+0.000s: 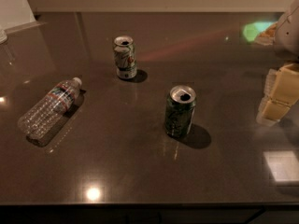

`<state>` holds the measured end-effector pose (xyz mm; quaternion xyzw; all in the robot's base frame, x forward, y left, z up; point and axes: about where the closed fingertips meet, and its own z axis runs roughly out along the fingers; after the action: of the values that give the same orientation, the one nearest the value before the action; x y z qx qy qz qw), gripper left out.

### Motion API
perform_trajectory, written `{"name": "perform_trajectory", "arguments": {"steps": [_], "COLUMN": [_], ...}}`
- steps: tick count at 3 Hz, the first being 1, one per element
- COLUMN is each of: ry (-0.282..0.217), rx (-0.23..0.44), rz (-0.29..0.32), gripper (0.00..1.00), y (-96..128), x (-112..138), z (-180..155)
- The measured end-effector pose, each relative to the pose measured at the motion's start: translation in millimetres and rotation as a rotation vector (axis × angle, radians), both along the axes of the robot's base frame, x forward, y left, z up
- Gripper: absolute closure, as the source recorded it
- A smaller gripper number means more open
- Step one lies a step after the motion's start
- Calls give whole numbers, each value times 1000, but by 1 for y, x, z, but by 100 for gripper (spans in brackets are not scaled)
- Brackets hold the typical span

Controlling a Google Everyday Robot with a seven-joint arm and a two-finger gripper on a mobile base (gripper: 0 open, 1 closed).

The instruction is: Move green can near 7up can

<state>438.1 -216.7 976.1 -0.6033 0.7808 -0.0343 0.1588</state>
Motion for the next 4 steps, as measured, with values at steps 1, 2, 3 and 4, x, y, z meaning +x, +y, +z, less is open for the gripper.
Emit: {"name": "perform_trajectory", "arguments": {"steps": [1, 2, 3, 4], "ry": [0, -2, -4, 4], "rx": [0, 37, 104, 184], "rz": [0, 36, 108, 189], "gripper": [0, 0, 0, 0], "y": [0, 11, 37, 75], "x": [0, 1, 1, 0], "z": [0, -2, -13, -34]}}
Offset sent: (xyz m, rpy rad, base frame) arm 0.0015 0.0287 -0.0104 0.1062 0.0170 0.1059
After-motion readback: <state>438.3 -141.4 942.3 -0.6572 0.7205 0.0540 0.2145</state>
